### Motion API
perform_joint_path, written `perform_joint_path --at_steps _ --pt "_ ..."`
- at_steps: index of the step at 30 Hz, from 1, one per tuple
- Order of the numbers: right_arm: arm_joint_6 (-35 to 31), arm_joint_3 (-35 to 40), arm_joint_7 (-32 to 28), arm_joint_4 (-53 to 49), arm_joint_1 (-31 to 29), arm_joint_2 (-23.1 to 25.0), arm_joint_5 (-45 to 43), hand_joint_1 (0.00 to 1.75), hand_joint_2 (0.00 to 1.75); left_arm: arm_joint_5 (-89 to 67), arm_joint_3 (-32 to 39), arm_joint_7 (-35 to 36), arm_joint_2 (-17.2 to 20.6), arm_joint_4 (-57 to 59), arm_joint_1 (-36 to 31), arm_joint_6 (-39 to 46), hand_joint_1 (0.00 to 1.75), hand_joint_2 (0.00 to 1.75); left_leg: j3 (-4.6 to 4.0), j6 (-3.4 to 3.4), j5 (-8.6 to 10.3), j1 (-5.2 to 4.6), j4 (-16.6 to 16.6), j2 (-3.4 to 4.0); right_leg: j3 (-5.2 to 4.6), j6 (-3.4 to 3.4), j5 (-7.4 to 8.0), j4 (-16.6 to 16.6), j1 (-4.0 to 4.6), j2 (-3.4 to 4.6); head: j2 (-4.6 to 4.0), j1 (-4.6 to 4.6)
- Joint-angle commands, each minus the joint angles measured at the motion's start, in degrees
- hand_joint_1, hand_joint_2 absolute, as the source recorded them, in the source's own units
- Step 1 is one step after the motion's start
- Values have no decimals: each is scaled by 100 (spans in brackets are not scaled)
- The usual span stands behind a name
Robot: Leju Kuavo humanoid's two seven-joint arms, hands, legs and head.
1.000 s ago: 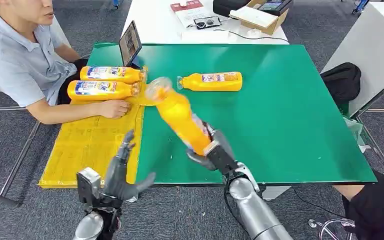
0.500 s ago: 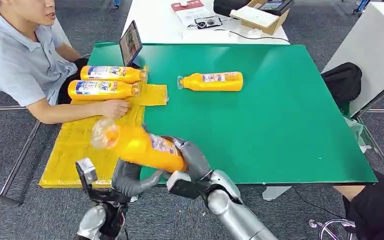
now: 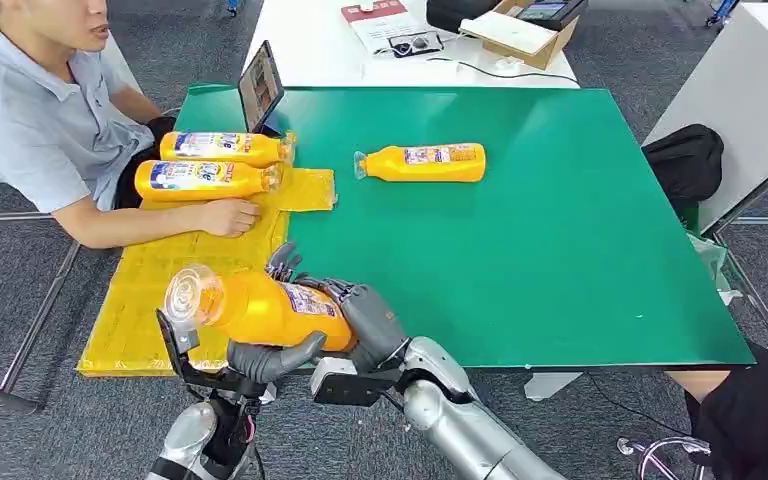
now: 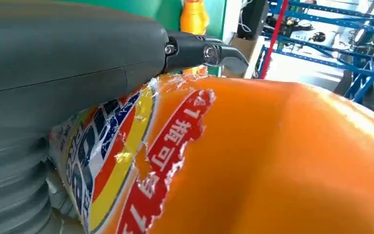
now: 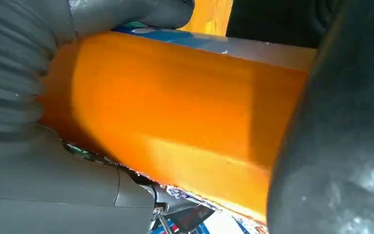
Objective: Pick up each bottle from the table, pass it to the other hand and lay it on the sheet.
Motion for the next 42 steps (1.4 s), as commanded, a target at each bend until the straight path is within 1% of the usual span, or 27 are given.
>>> perform_joint_path --at_steps 1,5,6,7,8,12,15,16,18,19,21,24,25,26,29,30,31,33,34,35,36,37,38,39,40,41,42 --pt "22 580 -41 480 -143 34 39 175 175 -17 -274 32 46 414 -380 -9 175 175 19 -10 -6 8 -1 -4 21 -14 -7 -2 9 -3 0 -2" --pt "22 580 -41 480 -143 34 39 175 175 -17 -274 32 46 414 -380 -9 175 175 8 -6 -1 4 -2 -4 10 -8 -2 -2 4 -3 0 -2" --pt "27 568 -25 488 -147 35 2 175 175 5 -268 9 44 401 -372 -31 175 175 20 -10 -7 9 0 -4 23 -15 -8 -1 10 -3 0 0" --pt "12 561 5 496 -146 34 -19 47 175 18 -253 -3 40 383 -355 -32 175 175 13 -7 -3 5 -2 -5 14 -11 -5 -2 6 -4 0 -2" --pt "-43 528 34 489 -128 44 -51 0 175 100 -213 -33 22 353 -321 -64 175 175 21 -11 -7 9 0 -5 23 -16 -9 -1 10 -4 0 -2" --pt "-271 487 116 379 -44 39 -29 0 175 435 -89 38 -28 270 -231 -136 175 175 26 -12 -11 11 0 -3 29 -17 -11 -2 11 -2 0 0" --pt "-1128 435 146 203 70 58 379 0 175 650 62 237 -143 346 -222 143 175 175 18 -9 -8 8 0 -5 20 -13 -9 -1 9 -4 0 0" --pt "-1732 490 232 121 100 36 775 0 175 670 159 438 -238 444 -261 585 175 175 9 -6 -3 5 -1 -6 12 -9 -4 -2 6 -5 0 -2" --pt "-2403 579 343 -22 145 25 1109 0 175 476 226 646 -302 755 -433 1408 175 175 21 -10 -10 9 1 -5 25 -15 -10 -1 9 -4 0 0" --pt "-2703 676 401 -55 131 14 1328 0 175 498 290 657 -342 955 -545 1647 175 175 16 -9 -7 9 1 -4 20 -13 -7 -2 9 -4 0 -2" --pt "-2741 718 472 -189 148 42 1543 0 175 542 335 631 -344 1232 -719 1788 175 175 12 -9 -3 8 0 -13 19 -13 -6 -1 8 -11 0 0" --pt "-2741 591 358 -482 232 199 2149 0 175 502 604 425 -360 1756 -1046 2336 175 175 3 -8 -3 4 0 -1 9 -12 -1 2 5 -1 0 0" --pt "-2741 581 299 -441 228 272 2175 0 175 468 706 365 -341 1943 -1167 2508 175 175 18 -12 -8 6 -1 3 22 -18 -5 1 7 4 0 2" --pt "-2741 600 290 -390 201 295 2147 0 175 416 736 292 -323 2034 -1227 2584 175 175 8 -10 -2 3 -2 -2 12 -14 -2 2 4 -1 0 2" --pt "-2741 602 293 -376 187 307 2146 0 175 425 755 305 -293 2062 -1259 2567 175 175 17 -12 -4 10 -6 16 12 -15 2 -3 13 15 0 18" --pt "-2741 602 293 -376 187 307 2146 0 175 425 755 305 -293 2062 -1259 2567 175 175 23 -18 -8 11 -2 16 17 -22 -5 3 15 15 0 -13" --pt "-2741 602 293 -376 187 307 2146 0 175 425 755 305 -293 2062 -1259 2567 175 175 9 -10 2 2 -4 3 -2 -10 -3 3 7 1 0 -20" --pt "-2741 602 293 -376 187 307 2146 0 175 425 755 305 -293 2062 -1259 2567 175 175 6 -14 3 20 1 -22 8 -11 -9 1 16 -18 0 -11" --pt "-2741 546 184 -302 182 327 1996 0 175 145 750 84 -277 2130 -1310 2867 175 175 16 -15 -3 21 0 -14 18 -14 -11 3 17 -14 0 -9" --pt "-2741 640 155 -182 113 322 1778 0 175 -94 745 -54 -228 2180 -1377 3025 175 175 6 -14 1 19 -2 5 7 -11 -3 2 16 1 0 -15" --pt "-2741 743 153 -126 54 296 1435 0 175 -207 805 -69 -186 2226 -1441 3035 175 175 16 -15 -6 21 1 11 15 -14 -7 4 17 8 0 -11" --pt "-2741 872 146 -93 -12 249 1090 0 175 -362 885 -55 -118 2322 -1550 3014 175 175 5 -14 2 19 -1 0 6 -12 -4 3 14 0 0 -9" --pt "-2741 939 140 -81 -57 217 1015 0 175 -651 889 -131 -47 2392 -1638 3129 175 175 12 -18 -1 22 1 1 13 -15 -6 4 17 3 0 -11" --pt "-2741 978 131 -76 -84 205 934 0 175 -926 919 -188 17 2454 -1720 3281 175 175 2 -17 4 16 0 -1 4 -14 -4 5 12 -1 0 -11" --pt "-2719 1019 91 -117 -93 189 801 0 175 -1514 814 -224 181 2549 -1845 3529 175 175 12 -21 1 19 0 -4 16 -20 -6 3 16 -3 0 -9" --pt "-2671 1051 60 -195 -95 166 744 0 175 -2009 804 -239 272 2613 -1946 3817 175 175 -2 -18 6 15 -1 -7 4 -14 0 2 11 -7 0 -9" --pt "-2603 1038 86 -305 -61 150 659 0 175 -2377 926 -153 336 2662 -2061 3811 175 175 -8 -16 8 13 -2 -1 -4 -11 3 2 10 -2 0 -9"
